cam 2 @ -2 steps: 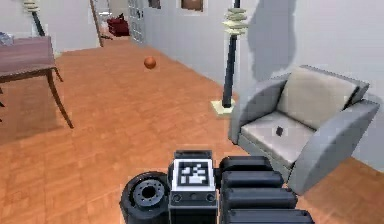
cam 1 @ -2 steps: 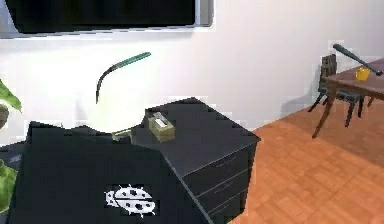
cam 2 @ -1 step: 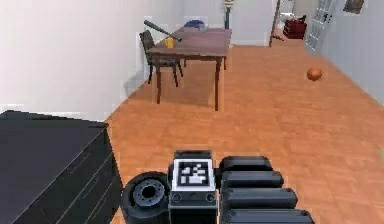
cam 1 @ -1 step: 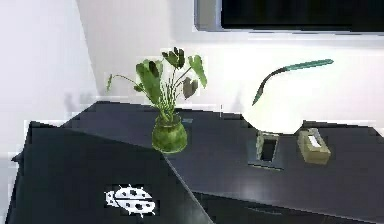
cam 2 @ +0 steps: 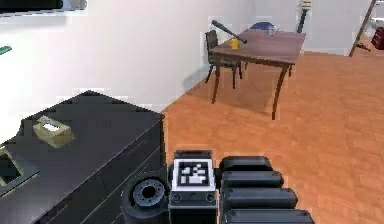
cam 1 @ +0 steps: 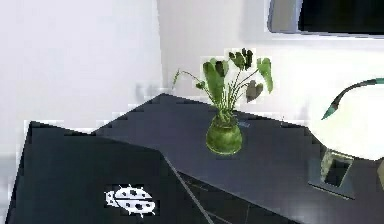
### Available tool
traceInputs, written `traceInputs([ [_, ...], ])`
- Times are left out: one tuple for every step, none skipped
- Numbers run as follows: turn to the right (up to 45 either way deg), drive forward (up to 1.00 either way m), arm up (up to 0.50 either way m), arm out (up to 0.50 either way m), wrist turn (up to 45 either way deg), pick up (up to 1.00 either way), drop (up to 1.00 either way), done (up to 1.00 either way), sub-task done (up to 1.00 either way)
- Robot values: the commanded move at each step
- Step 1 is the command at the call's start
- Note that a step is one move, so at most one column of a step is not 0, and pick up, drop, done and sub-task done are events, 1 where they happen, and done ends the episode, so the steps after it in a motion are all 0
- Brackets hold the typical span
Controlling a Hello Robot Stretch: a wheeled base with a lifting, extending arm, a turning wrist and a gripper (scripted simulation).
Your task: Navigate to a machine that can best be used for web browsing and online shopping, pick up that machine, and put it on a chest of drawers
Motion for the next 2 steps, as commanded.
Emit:
traceInputs([
  [45.0, 0.0, 0.0, 0.0, 0.0, 0.0, 0.0, 0.0, 0.0],
  [18.0, 0.0, 0.0, 0.0, 0.0, 0.0, 0.0, 0.0, 0.0],
])
